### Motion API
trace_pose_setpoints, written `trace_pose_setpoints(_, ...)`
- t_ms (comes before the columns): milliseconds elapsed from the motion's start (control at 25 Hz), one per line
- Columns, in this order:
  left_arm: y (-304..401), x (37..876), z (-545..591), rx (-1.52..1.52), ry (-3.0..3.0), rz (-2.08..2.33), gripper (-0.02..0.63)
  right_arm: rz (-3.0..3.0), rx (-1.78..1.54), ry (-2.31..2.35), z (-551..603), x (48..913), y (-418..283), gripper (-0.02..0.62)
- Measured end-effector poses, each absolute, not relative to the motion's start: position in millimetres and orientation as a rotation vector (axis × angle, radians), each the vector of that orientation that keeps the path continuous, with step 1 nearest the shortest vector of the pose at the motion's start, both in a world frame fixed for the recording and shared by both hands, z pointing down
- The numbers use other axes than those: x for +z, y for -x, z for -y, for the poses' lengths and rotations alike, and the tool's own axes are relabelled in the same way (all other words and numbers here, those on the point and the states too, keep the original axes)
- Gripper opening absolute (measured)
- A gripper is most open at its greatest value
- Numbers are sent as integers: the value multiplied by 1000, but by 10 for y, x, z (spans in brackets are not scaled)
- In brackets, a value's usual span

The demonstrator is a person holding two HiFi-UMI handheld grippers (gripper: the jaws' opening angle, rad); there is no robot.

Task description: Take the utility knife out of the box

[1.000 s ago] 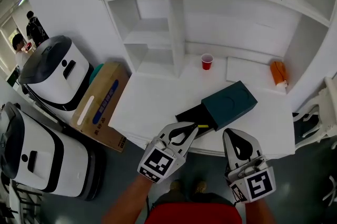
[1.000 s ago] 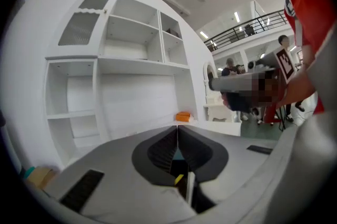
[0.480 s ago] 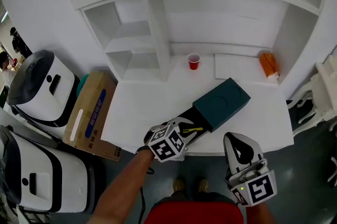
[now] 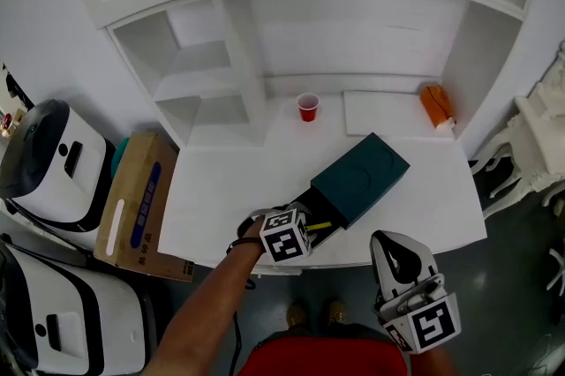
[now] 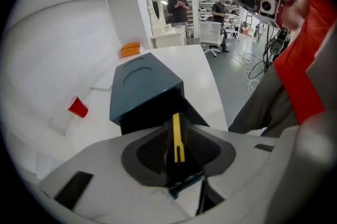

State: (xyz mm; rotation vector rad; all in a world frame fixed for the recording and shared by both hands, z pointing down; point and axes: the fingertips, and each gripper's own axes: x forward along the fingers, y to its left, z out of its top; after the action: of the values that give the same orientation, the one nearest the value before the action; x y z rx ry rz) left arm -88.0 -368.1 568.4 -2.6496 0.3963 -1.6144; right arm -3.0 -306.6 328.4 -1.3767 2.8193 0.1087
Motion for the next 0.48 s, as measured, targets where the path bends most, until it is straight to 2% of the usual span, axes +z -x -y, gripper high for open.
trace_pose_setpoints(480, 897, 6020, 3630, -1861, 2599, -124, 161, -2785, 86, 1455, 3208, 3341, -146, 2)
